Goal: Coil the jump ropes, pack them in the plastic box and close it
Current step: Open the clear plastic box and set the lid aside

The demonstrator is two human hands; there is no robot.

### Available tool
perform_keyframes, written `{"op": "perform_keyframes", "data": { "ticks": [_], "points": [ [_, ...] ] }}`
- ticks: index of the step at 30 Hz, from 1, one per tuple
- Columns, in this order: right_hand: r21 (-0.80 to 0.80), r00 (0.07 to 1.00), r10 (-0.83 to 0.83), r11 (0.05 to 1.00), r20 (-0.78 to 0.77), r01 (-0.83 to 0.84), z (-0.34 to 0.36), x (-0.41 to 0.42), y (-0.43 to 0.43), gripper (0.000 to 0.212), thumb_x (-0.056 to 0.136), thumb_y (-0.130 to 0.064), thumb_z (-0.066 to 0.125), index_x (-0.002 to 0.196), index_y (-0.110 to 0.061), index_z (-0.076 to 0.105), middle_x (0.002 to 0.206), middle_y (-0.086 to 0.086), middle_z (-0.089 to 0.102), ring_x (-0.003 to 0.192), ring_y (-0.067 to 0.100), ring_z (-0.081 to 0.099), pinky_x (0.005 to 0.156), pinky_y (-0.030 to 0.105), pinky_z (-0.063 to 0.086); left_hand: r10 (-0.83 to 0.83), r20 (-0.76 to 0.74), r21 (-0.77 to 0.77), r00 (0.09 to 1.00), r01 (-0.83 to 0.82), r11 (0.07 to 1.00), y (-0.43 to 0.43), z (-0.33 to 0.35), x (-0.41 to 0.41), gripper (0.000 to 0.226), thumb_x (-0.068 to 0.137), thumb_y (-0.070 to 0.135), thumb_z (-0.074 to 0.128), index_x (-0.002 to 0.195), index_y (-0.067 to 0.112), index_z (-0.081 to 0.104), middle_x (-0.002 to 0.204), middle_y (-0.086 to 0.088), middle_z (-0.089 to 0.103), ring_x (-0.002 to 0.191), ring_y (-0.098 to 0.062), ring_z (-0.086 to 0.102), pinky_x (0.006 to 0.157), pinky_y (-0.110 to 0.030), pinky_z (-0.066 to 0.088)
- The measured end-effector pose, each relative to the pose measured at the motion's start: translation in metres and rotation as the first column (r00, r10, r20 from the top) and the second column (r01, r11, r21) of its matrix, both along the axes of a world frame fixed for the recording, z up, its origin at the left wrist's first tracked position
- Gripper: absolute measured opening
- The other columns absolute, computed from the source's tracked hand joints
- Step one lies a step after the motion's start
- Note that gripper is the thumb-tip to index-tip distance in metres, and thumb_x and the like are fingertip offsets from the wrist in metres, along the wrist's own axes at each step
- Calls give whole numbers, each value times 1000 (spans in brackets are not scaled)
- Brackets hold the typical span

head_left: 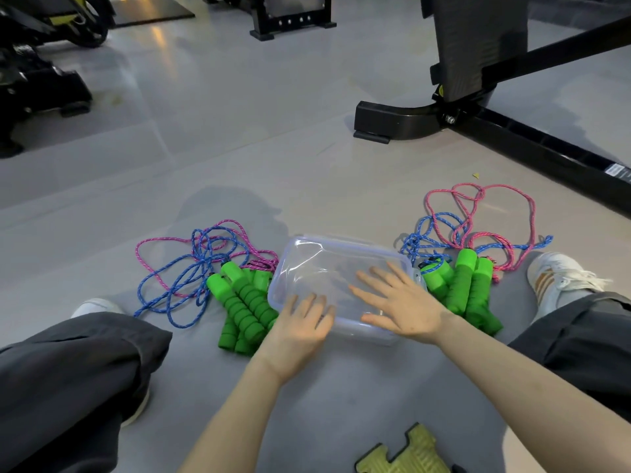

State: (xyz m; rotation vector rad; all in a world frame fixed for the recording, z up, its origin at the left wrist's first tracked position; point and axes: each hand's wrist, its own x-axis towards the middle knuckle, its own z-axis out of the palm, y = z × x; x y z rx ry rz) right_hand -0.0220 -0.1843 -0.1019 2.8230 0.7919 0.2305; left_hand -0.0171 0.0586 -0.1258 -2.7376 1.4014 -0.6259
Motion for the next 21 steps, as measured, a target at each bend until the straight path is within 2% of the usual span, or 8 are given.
{"op": "perform_keyframes", "data": {
  "ticks": [2,5,7,9,12,16,19,21],
  "points": [
    [-34,993,66,997,93,-63,4,0,-2,57,99,-49,14,121,-19,57,108,10,68,91,31,64,87,43,36,33,70,-31,997,-31,999,-4,-3,-3,24,87,2,37,107,7,51,103,-14,68,93,-30,65,77,-39,56],
    [46,957,204,975,208,-218,3,-14,8,40,100,-41,26,110,-12,51,84,6,63,69,25,56,68,35,35,55,118,-29,991,-52,998,-13,-3,0,34,96,-2,18,105,5,50,99,-15,70,84,-30,68,68,-35,57],
    [31,944,247,965,221,-259,-10,-27,11,40,92,-43,45,110,-8,51,85,5,62,71,25,55,68,34,37,68,130,3,989,-69,998,-18,-3,3,36,97,-2,16,105,4,51,96,-15,72,81,-30,70,63,-34,57],
    [-34,927,245,969,286,-245,-22,-31,6,42,81,-29,59,115,-5,49,90,6,63,78,26,55,74,37,36,67,120,53,991,-73,996,-26,1,5,36,92,-1,28,99,4,63,91,-16,73,76,-29,71,56,-32,56],
    [-95,906,230,973,356,-210,-20,-24,-4,31,82,-3,40,112,-7,49,90,5,66,80,28,57,82,41,41,95,50,146,994,-101,984,-42,12,2,38,73,6,39,76,8,77,80,-15,73,67,-27,71,47,-26,51],
    [-59,918,135,991,372,-122,-14,-17,-4,33,97,-2,17,98,-8,49,85,6,68,73,26,66,77,39,57,200,-38,220,979,-187,957,-63,20,-3,39,67,5,36,66,5,75,73,-17,72,61,-28,71,42,-24,48],
    [-16,910,102,994,401,-104,-18,-15,3,29,98,-3,21,87,-11,47,78,6,66,64,27,62,68,35,56,216,-40,313,976,-193,930,-69,24,-6,34,64,12,43,68,2,76,71,-19,71,60,-29,70,49,-28,52],
    [-30,904,148,989,401,-148,-17,-13,3,14,88,-1,38,83,-11,45,76,7,63,59,26,59,63,32,52,206,-8,358,978,-190,914,-67,25,-6,35,64,10,43,71,2,76,72,-19,71,61,-31,70,52,-31,53]
  ]
}}
